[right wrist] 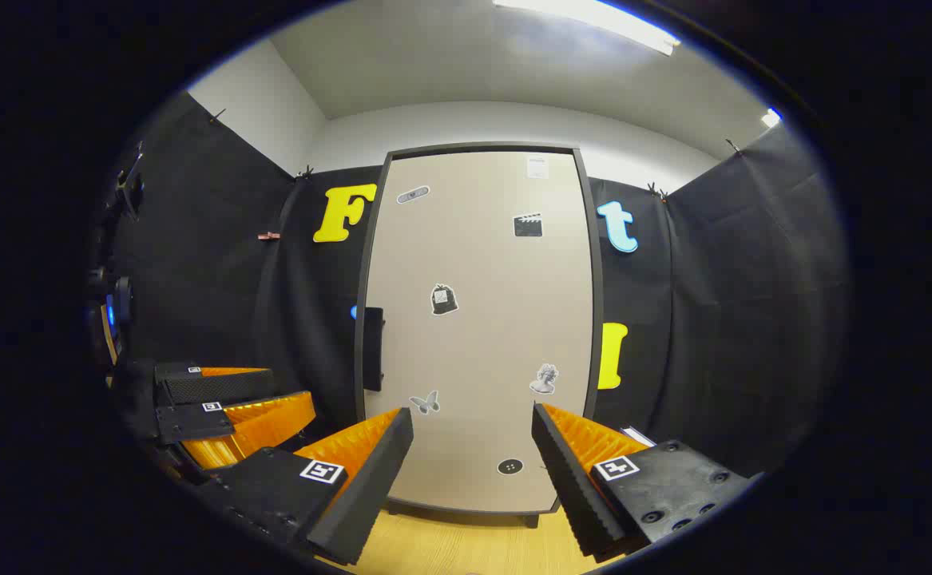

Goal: Open the cabinet door with the right hand, grasp the bottle in the cabinet with the left hand and place it on the coaster, then close the cabinet door with the right hand.

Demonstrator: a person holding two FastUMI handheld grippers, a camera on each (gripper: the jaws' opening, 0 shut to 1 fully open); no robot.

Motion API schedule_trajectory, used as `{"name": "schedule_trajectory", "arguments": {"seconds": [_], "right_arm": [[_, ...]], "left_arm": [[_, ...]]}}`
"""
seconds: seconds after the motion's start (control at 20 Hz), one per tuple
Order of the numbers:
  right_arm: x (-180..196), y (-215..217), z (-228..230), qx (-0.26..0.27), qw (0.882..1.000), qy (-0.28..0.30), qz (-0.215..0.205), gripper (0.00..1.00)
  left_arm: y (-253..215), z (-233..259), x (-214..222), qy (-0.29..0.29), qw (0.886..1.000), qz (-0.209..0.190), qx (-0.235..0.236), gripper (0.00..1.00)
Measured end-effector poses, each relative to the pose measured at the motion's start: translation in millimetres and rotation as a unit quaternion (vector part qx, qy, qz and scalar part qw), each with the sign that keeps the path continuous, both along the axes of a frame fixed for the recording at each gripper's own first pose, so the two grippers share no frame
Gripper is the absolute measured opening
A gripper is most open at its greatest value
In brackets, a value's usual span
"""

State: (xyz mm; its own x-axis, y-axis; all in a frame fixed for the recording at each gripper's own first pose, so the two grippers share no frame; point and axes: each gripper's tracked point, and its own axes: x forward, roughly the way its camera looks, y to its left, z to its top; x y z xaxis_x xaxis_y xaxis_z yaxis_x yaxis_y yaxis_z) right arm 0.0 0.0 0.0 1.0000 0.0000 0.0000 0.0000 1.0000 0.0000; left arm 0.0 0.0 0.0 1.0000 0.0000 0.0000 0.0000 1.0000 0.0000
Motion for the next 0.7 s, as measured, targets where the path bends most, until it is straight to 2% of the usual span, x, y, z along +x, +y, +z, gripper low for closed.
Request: {"name": "schedule_trajectory", "arguments": {"seconds": [0.25,0.5,0.7], "right_arm": [[4,6,-5,0.015,1.000,0.011,0.013,0.98],[6,7,-15,-0.010,1.000,0.018,0.020,0.98],[7,8,-12,0.003,1.000,0.018,0.023,0.98]], "left_arm": [[4,0,2,-0.004,1.000,0.002,0.000,0.88],[-4,0,3,-0.008,1.000,-0.011,-0.010,0.89],[2,-2,4,-0.007,1.000,-0.005,-0.008,0.88]]}}
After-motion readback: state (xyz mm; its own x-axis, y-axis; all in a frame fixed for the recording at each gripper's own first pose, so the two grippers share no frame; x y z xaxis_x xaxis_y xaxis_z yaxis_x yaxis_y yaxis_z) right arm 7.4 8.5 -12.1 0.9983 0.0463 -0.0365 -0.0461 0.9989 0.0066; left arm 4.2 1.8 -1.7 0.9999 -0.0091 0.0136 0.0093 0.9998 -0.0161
